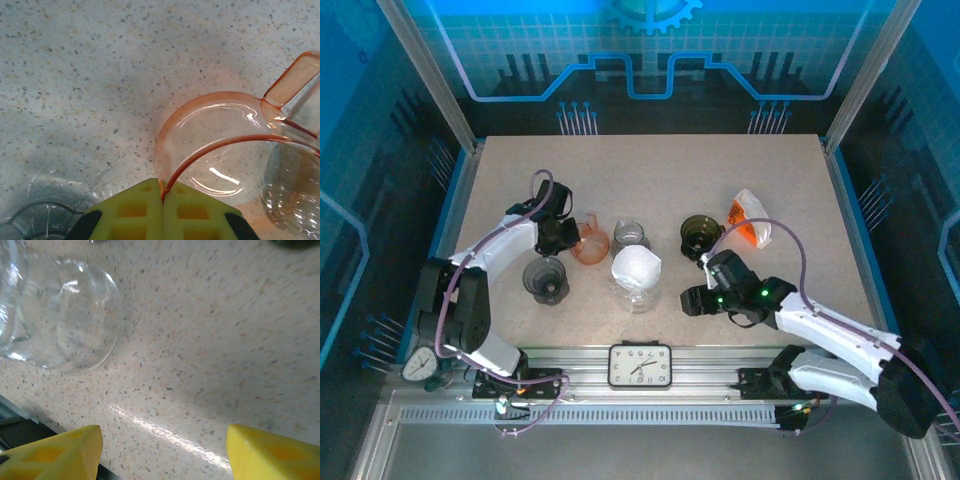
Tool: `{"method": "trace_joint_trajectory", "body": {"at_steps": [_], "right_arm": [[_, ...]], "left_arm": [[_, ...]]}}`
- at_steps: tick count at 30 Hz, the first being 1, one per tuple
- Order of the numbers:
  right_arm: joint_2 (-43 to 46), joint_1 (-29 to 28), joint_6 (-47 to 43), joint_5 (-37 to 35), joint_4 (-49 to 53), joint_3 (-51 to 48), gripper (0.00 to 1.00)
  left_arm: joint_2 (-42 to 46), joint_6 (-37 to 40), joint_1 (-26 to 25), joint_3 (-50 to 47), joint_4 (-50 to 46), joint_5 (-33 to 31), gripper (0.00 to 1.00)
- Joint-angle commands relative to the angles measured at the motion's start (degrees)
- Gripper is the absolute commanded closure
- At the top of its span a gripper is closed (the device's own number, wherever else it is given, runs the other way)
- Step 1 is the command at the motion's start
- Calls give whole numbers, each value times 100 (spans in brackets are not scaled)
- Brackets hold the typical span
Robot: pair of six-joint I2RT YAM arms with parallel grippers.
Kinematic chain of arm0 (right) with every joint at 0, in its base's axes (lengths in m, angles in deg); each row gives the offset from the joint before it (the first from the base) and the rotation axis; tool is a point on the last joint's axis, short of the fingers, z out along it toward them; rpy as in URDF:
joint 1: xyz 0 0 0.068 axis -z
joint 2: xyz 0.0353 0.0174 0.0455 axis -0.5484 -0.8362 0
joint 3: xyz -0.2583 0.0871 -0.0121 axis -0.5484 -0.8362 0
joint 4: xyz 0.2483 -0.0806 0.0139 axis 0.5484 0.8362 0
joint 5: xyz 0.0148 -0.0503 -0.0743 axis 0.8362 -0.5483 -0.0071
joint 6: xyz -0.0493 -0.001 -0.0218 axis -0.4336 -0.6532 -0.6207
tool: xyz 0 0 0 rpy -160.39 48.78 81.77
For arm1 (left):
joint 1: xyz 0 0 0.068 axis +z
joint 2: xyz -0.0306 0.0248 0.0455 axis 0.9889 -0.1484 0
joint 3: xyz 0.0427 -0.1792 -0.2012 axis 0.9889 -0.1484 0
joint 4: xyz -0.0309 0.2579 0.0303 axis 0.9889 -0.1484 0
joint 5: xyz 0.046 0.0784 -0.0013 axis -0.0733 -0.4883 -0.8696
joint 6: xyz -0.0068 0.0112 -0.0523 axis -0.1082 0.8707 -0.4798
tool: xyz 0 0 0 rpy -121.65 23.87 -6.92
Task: Place the coffee filter in the dripper
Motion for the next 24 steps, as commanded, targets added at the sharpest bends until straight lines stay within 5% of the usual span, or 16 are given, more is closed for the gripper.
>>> {"method": "trace_joint_trajectory", "body": {"at_steps": [1,24], "right_arm": [[-306,-199,245,344,-956,-109,35],[-2623,-727,1018,694,-4152,-435,47]], "left_arm": [[405,-126,44,312,-91,440,100],[1627,-269,1226,363,-397,1764,100]]}}
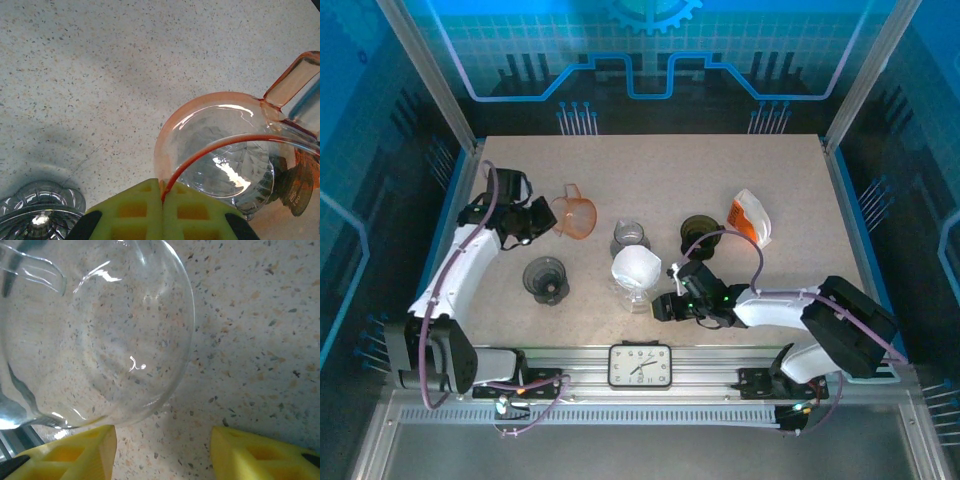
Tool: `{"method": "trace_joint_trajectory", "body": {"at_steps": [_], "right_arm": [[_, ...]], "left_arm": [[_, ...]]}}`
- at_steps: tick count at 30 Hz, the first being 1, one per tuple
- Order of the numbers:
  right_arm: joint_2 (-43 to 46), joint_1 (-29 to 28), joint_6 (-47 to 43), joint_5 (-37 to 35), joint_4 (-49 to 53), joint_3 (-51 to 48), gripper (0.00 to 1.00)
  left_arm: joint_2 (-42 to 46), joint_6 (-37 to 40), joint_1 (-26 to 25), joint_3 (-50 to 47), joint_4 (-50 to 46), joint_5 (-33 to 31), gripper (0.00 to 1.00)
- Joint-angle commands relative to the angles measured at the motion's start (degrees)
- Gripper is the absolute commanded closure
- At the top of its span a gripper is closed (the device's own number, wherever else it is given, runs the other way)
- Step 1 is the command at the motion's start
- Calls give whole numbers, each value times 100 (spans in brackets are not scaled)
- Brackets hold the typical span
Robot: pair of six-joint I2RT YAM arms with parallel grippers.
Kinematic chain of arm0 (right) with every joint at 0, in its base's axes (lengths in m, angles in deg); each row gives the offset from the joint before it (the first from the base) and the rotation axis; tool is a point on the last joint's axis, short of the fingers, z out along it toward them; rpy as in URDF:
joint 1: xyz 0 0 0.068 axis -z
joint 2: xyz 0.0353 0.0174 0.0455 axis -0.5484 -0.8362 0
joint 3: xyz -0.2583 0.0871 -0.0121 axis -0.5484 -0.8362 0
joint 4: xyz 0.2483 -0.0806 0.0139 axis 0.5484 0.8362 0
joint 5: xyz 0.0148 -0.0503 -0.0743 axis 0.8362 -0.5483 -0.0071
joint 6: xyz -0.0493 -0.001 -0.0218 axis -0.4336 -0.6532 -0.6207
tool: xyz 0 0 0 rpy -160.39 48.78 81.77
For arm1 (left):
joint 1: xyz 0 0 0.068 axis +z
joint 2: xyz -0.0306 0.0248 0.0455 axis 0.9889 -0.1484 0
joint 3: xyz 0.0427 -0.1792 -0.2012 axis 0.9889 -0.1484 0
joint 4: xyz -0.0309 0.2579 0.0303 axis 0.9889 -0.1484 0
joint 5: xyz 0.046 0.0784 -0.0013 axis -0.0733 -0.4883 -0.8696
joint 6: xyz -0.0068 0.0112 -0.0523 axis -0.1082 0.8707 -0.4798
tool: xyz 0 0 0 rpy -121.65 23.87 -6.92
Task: Place the coffee filter in the dripper
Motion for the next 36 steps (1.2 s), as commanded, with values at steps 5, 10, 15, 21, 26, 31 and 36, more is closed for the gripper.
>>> {"method": "trace_joint_trajectory", "body": {"at_steps": [5,10,15,21,26,31,36], "right_arm": [[-669,-141,192,12,-1318,137,48],[-1015,-137,202,-11,-1638,418,48],[-1372,-134,227,25,-1930,683,49],[-1755,-127,241,42,-2179,999,50],[-2054,-90,337,42,-2420,1225,51],[-2303,-50,352,60,-2419,1512,51],[-2568,-48,446,75,-2488,1781,51]], "left_arm": [[303,-193,314,-33,15,541,100],[450,-234,459,-139,49,525,100],[481,-253,522,-194,67,472,100],[548,-244,530,-155,41,376,100],[646,-244,572,-150,-22,212,100],[708,-276,733,-150,-78,-175,100],[693,-450,989,-62,83,-278,100]]}}
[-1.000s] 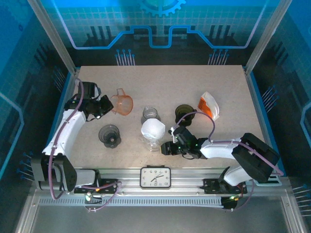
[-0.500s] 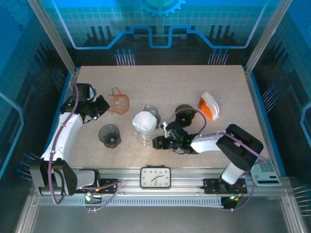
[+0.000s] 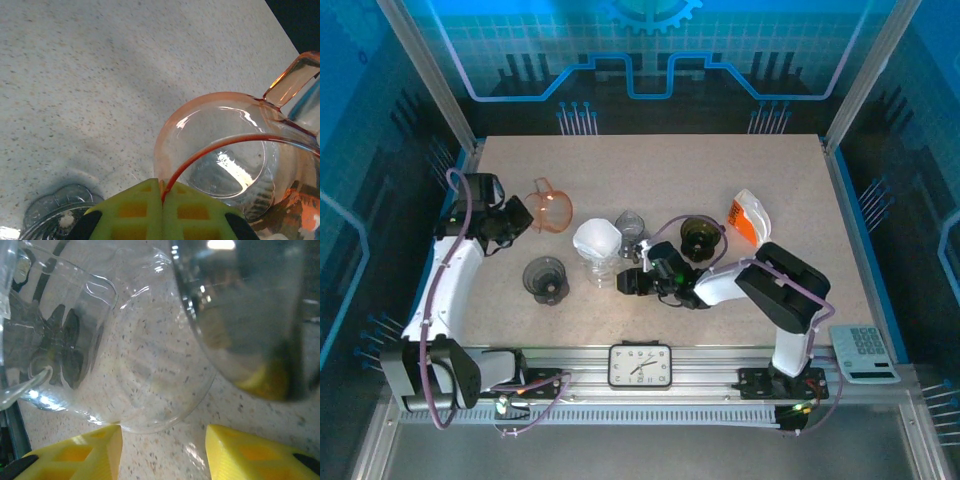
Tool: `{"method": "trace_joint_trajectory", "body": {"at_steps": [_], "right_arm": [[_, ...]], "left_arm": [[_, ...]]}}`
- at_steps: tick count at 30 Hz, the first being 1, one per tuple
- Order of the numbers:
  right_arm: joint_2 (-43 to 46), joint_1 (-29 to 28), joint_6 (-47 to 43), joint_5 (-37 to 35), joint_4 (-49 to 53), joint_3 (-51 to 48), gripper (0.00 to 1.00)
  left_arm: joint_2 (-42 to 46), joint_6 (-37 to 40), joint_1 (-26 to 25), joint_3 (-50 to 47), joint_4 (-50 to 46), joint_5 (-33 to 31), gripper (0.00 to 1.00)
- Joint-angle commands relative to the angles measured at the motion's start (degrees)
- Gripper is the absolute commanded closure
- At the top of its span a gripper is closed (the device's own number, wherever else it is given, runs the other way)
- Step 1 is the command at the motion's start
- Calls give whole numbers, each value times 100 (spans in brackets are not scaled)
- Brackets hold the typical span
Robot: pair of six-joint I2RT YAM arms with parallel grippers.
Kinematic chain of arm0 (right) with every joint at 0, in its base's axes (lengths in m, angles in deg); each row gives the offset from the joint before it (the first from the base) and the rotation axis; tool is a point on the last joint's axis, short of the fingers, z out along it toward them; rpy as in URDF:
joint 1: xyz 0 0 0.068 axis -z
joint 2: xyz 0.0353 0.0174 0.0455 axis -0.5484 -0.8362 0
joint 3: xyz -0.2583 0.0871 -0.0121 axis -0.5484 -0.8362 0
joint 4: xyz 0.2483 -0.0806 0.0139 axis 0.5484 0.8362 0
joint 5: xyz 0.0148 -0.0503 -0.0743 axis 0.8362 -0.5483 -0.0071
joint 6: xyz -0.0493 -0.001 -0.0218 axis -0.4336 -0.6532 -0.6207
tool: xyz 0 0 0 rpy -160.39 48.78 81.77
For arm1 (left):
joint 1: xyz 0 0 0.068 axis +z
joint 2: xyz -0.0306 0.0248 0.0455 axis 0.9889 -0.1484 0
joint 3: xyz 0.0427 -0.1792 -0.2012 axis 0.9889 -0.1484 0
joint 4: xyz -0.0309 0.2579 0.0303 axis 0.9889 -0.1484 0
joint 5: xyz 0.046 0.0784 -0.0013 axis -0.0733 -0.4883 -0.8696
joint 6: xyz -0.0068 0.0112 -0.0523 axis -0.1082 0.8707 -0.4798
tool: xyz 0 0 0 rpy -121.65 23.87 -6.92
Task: Place the coffee filter in the dripper
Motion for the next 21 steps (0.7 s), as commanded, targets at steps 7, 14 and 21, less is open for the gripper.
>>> {"method": "trace_joint_trajectory", "body": {"at_steps": [7,14,21], "right_arm": [[-683,3,314,-111,-451,674,52],[-1210,2,458,-81,-366,1457,52],[-1550,2,509,-37,-150,2050,52]], "left_arm": [[-70,-319,245,534,269,-78,100],[-180,-364,514,1004,262,16,100],[-312,-427,596,1329,301,284,100]]}}
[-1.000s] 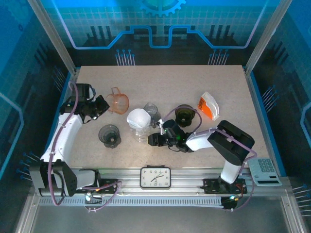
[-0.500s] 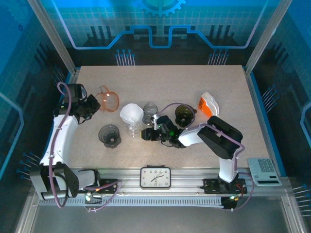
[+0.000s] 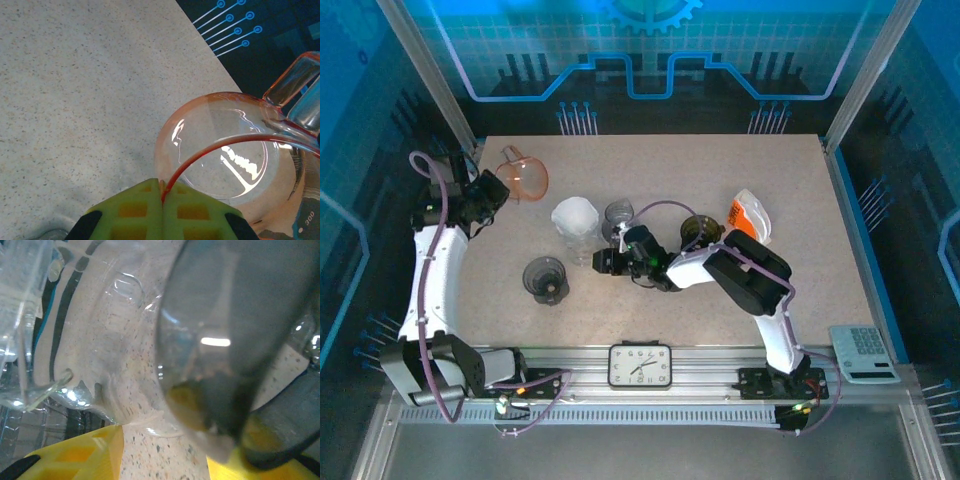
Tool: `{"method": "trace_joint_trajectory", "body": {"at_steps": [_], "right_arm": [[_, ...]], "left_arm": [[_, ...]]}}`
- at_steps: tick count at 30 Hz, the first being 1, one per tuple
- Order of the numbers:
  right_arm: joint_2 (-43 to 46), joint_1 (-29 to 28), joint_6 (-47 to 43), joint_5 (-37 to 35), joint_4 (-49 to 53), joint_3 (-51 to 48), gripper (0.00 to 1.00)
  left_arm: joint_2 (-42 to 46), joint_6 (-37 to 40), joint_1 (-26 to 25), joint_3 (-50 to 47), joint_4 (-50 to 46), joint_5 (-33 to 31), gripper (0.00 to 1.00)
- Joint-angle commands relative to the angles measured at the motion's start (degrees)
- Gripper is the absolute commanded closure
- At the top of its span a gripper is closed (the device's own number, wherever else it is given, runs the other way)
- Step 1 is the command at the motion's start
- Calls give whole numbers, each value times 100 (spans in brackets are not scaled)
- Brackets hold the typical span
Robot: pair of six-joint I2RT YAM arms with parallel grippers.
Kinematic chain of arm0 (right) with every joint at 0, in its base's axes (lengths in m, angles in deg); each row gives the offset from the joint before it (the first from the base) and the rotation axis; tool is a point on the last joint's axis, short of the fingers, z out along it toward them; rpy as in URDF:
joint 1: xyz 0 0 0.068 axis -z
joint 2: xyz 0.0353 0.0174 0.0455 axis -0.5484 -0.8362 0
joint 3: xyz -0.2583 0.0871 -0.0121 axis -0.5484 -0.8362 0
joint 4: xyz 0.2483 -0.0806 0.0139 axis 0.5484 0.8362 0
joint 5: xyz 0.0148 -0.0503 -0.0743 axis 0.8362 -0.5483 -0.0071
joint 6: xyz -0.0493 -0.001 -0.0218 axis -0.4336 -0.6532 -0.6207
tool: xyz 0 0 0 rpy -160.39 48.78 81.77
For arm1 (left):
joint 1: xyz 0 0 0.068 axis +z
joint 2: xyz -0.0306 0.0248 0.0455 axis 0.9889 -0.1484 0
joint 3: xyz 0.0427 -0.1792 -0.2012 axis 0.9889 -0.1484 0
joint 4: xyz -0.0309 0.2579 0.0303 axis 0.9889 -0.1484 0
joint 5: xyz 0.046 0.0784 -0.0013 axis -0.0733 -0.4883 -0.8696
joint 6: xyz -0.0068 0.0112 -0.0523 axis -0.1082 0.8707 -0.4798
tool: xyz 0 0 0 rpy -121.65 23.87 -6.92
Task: Place the coffee filter in the dripper
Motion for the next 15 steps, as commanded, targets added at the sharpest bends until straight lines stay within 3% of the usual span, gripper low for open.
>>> {"method": "trace_joint_trajectory", "body": {"at_steps": [1,6,15], "right_arm": [[-161,5,90,-34,67,280,52],[92,-8,99,0,47,5,48],[1299,-27,179,133,-371,-1492,42]], "left_arm": [[-61,-108,35,280,223,385,100],[-13,-11,-248,383,172,475,100],[118,235,-1465,925,-211,195,100]]}}
